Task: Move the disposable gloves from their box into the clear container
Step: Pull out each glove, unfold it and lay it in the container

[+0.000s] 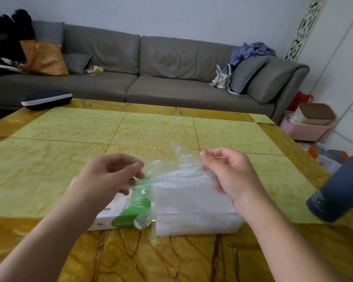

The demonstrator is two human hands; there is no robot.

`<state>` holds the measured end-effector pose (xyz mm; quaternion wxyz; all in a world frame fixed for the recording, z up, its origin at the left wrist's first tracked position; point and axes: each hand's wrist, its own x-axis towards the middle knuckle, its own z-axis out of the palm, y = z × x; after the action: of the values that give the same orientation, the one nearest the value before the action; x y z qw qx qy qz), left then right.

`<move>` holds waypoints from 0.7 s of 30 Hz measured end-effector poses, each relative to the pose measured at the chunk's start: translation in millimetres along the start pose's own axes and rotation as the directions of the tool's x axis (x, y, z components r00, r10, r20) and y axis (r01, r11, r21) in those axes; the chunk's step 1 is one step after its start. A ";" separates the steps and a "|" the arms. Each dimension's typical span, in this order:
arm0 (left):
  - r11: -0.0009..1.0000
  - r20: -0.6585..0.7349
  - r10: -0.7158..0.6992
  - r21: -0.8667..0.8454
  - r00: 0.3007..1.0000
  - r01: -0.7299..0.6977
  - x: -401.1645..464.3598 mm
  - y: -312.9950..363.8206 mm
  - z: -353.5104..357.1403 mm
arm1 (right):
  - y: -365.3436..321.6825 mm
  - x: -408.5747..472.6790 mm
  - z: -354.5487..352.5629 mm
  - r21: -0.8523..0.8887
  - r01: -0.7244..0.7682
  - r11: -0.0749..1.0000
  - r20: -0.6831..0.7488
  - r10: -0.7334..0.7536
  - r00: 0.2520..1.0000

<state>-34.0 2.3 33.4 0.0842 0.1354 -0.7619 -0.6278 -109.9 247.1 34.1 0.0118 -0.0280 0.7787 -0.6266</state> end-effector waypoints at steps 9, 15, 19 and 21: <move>0.995 -0.171 0.019 -0.097 0.985 -0.036 -3.0 3.9 14.5 | 5.6 3.2 -22.7 0.033 -0.160 0.987 0.003 0.160 0.987; 0.763 -0.220 0.520 0.554 0.825 -0.333 -13.5 7.3 20.3 | 11.3 9.8 -32.6 -0.254 -0.142 0.957 -0.053 0.132 0.990; 0.581 0.206 0.565 0.588 0.799 -0.563 -18.1 21.7 62.2 | 8.8 8.4 -27.3 -0.394 -0.131 0.910 -0.030 0.129 0.991; 0.604 0.337 0.310 0.652 0.889 -0.458 -9.4 13.6 86.7 | 9.5 7.8 -25.5 -0.446 -0.107 0.888 -0.024 0.107 0.994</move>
<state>-52.3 88.5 30.0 0.0854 -0.0704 -0.9600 -0.2572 -119.3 273.6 30.5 0.0402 0.0124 0.9021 -0.4294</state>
